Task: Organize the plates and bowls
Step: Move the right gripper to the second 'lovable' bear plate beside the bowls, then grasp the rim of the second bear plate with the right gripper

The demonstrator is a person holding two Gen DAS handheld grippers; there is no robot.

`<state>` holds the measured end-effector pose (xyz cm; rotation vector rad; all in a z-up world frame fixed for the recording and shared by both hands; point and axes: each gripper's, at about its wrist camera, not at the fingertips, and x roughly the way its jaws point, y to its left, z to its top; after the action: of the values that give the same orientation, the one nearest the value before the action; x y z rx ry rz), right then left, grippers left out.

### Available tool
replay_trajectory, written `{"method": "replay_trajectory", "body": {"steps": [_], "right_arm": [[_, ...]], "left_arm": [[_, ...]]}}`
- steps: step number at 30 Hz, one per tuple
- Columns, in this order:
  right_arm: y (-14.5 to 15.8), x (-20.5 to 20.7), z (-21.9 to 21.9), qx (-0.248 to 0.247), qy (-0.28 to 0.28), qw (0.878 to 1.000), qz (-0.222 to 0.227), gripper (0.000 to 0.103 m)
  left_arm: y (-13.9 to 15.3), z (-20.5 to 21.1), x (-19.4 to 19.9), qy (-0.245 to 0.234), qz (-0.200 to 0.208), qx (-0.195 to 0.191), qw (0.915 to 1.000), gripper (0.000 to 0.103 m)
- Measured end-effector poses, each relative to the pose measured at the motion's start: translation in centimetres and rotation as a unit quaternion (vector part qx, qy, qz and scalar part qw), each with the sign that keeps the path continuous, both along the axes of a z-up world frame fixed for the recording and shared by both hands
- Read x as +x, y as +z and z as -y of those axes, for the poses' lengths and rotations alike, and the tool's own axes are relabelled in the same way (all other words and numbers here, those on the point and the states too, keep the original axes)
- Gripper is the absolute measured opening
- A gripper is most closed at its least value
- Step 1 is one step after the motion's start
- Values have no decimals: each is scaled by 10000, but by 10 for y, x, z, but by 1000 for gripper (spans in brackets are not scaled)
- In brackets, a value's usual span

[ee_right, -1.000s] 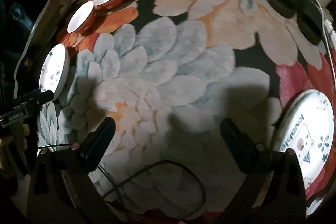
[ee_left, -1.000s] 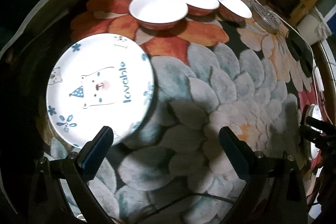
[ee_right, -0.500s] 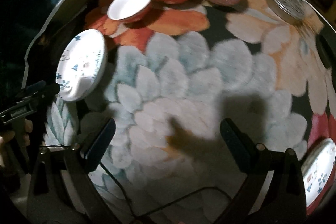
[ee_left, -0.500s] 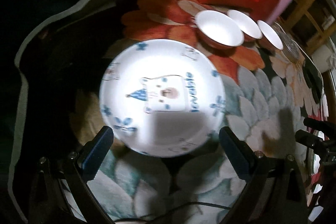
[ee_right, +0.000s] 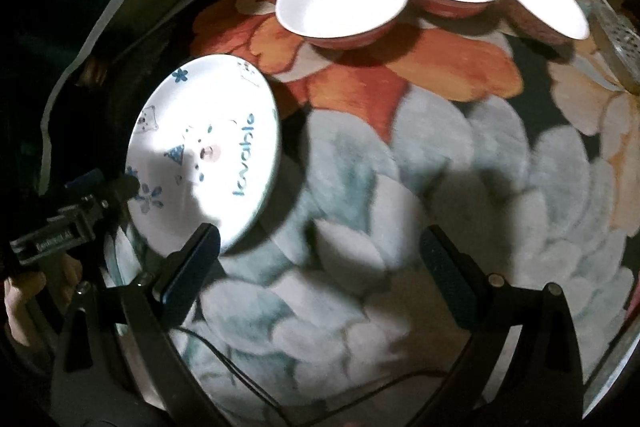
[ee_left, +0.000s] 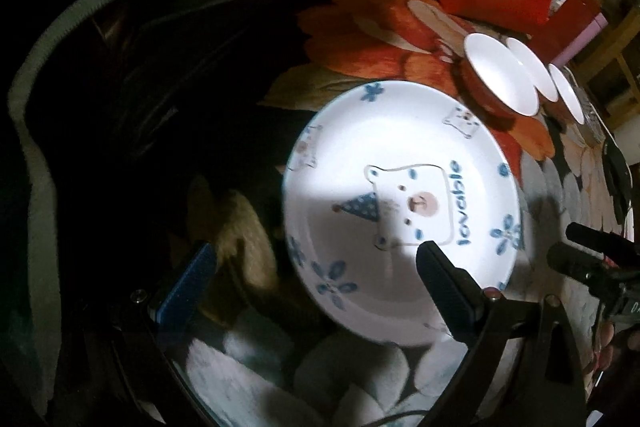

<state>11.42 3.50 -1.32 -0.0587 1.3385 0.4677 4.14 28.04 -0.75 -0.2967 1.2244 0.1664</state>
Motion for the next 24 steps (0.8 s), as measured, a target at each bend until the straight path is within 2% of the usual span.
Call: {"method": "replay_trajectory", "body": {"steps": [3, 5, 9, 10, 11, 12, 14, 16, 19, 24], "right_arm": [[-7, 9, -10, 70, -155, 9999, 3, 96], [-15, 17, -16, 115, -289, 9994, -153, 79], [-29, 25, -27, 133, -432, 9982, -382, 54], [-31, 26, -29, 150, -443, 9980, -422, 45], [-33, 26, -32, 206, -443, 9976, -480, 39], [-34, 26, -34, 220, -429, 9976, -503, 37], [-35, 23, -39, 179, -354, 9981, -478, 23], [-37, 21, -44, 138, -282, 9983, -484, 18], [-39, 18, -47, 60, -285, 9984, -478, 17], [-39, 17, -45, 68, -360, 9983, -457, 16]], "left_arm": [[-8, -4, 9, -117, -67, 65, 9999, 93], [-12, -5, 15, -198, -136, 92, 9997, 89], [-18, -6, 28, -351, -228, 105, 9991, 78], [-19, -7, 31, -382, -238, 70, 9990, 66], [-20, -8, 34, -396, -272, 54, 9988, 48], [-22, -9, 38, -411, -327, 31, 9986, 41], [-26, -11, 42, -444, -387, 16, 9983, 34], [-26, -14, 46, -467, -329, -9, 9984, 33], [-25, -17, 51, -415, -308, -201, 9985, 23], [-24, -13, 48, -653, -348, -137, 9972, 22]]}}
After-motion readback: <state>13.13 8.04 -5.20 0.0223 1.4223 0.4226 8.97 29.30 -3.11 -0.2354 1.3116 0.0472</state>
